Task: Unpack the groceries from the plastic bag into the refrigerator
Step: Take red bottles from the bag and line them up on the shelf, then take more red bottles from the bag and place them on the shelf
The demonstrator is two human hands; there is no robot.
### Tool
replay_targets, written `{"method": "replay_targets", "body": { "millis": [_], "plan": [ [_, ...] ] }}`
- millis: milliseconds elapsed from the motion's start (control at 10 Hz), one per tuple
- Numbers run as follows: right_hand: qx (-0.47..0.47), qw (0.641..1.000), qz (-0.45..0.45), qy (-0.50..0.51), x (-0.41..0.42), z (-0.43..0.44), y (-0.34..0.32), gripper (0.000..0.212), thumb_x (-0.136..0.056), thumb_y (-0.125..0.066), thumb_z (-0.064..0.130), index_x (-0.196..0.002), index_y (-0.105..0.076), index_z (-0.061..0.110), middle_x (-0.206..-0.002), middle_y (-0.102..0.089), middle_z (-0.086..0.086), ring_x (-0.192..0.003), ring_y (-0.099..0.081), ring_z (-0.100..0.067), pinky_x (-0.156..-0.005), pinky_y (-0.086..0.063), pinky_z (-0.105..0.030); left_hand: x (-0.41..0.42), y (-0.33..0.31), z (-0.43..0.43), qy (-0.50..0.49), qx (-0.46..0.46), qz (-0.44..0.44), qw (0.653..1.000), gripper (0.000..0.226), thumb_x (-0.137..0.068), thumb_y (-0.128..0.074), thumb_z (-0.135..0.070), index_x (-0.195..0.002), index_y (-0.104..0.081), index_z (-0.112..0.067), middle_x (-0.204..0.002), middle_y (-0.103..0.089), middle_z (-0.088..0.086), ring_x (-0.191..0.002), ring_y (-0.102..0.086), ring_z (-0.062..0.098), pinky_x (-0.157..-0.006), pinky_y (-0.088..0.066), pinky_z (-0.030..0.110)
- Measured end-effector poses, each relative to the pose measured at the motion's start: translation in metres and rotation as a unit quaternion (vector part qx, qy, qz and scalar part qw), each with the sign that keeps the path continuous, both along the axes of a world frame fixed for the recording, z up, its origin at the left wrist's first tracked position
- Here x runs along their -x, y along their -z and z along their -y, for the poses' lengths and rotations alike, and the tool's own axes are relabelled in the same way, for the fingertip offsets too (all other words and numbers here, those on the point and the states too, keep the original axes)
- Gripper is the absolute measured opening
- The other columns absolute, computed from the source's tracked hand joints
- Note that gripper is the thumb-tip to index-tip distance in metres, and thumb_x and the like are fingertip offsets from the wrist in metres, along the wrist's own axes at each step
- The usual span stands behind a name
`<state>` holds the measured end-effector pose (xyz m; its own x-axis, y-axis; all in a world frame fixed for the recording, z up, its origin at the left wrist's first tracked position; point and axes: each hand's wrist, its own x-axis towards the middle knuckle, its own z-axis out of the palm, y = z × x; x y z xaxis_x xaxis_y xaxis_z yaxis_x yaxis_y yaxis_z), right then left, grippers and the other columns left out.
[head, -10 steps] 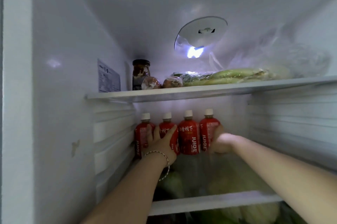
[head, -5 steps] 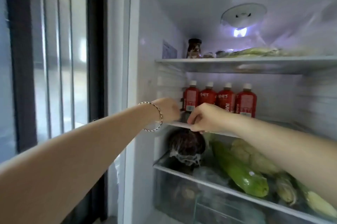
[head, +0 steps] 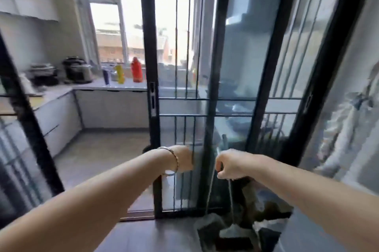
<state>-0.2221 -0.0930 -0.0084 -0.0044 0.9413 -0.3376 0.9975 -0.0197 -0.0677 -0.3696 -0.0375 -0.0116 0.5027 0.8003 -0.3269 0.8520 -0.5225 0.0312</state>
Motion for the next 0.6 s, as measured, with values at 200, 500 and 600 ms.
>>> {"method": "replay_targets", "body": {
  "millis": [200, 500, 600],
  "plan": [
    [0.048, 0.972, 0.014, -0.232, 0.254, -0.027, 0.057, 0.032, -0.09, -0.053, 0.02, -0.118, -0.061, 0.006, -0.117, -0.063, -0.015, -0.108, -0.06, -0.029, -0.086, -0.047, -0.028, 0.274, 0.083, 0.036, -0.242, 0.024, 0.067, 0.968, 0.029, -0.087, -0.049, -0.018, -0.106, -0.065, -0.004, -0.112, -0.065, 0.017, -0.103, -0.061, 0.031, -0.084, -0.049, 0.032],
    [0.143, 0.882, -0.006, -0.449, 0.639, 0.017, 0.109, 0.034, -0.091, -0.051, 0.025, -0.119, -0.057, 0.007, -0.086, -0.062, -0.004, -0.076, -0.063, -0.019, -0.069, -0.046, -0.025, 0.628, 0.123, 0.181, -0.493, 0.07, 0.061, 0.865, 0.022, -0.086, -0.045, -0.018, -0.065, -0.051, -0.011, -0.079, -0.054, 0.011, -0.073, -0.05, 0.027, -0.063, -0.038, 0.029],
    [0.14, 0.845, 0.004, -0.516, 0.732, 0.036, 0.114, 0.036, -0.091, -0.049, 0.023, -0.121, -0.059, 0.005, -0.075, -0.06, -0.001, -0.062, -0.052, -0.012, -0.058, -0.043, -0.016, 0.708, 0.135, 0.228, -0.572, 0.073, 0.07, 0.814, 0.02, -0.086, -0.045, -0.019, -0.079, -0.061, -0.01, -0.082, -0.056, 0.008, -0.075, -0.052, 0.025, -0.066, -0.042, 0.03]
  ]
}}
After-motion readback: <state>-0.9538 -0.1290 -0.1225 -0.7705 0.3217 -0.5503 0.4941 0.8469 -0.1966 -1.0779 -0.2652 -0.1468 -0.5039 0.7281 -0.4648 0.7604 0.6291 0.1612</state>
